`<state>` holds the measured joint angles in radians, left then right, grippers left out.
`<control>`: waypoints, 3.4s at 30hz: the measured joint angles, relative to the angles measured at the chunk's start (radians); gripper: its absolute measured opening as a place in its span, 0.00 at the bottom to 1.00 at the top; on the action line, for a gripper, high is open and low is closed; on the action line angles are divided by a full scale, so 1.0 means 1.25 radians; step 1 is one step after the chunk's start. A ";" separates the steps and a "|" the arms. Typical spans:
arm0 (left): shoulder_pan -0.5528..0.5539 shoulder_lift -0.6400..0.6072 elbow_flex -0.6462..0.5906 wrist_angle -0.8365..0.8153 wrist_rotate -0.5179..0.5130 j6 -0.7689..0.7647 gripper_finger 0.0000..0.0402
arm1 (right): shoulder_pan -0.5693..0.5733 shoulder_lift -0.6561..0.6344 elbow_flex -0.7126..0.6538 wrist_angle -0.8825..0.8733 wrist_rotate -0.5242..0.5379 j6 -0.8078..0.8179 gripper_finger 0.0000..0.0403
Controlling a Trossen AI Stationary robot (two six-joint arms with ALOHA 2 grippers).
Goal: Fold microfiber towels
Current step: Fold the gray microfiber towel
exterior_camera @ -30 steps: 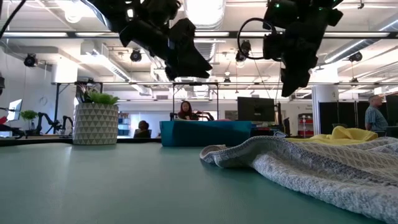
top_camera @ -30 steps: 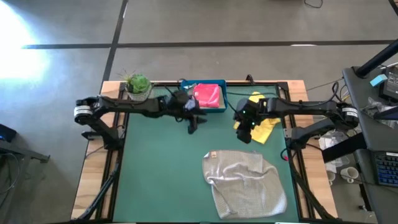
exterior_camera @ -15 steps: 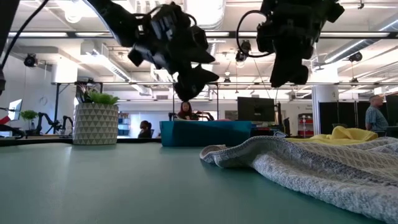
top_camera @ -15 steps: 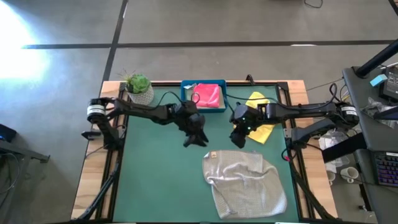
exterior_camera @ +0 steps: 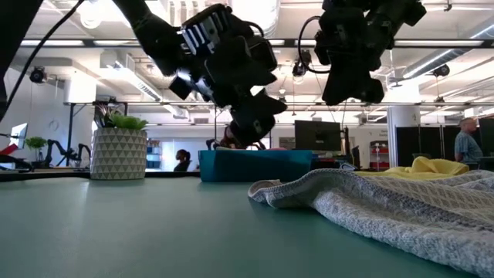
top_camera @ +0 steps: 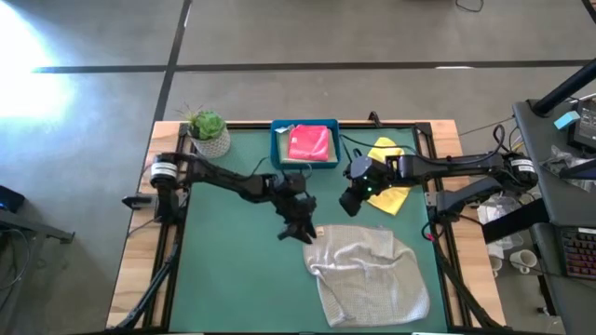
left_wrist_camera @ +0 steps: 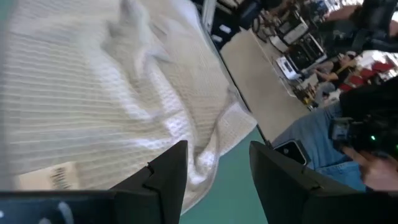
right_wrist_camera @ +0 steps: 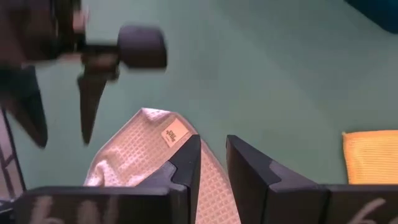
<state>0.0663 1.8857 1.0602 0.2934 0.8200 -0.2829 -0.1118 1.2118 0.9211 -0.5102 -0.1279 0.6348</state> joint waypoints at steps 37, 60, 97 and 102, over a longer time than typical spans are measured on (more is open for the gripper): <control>-0.058 0.094 -0.015 -0.132 -0.311 -0.014 0.39 | 0.007 0.000 -0.001 0.023 0.064 0.007 0.17; 0.064 -0.027 -0.028 -0.564 -0.730 0.249 0.17 | 0.052 0.000 -0.001 0.017 0.084 0.010 0.17; 0.002 -0.538 -0.093 -0.908 -0.599 0.210 0.20 | 0.459 0.001 -0.001 0.024 0.278 0.359 0.17; -0.019 -0.573 -0.090 -0.906 -0.586 0.134 0.33 | 0.522 0.001 -0.001 0.033 0.338 0.421 0.17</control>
<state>0.0421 1.1689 0.9483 -0.8394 0.0876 -0.1158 0.5408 1.2133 0.9195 -0.4694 0.2950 1.1607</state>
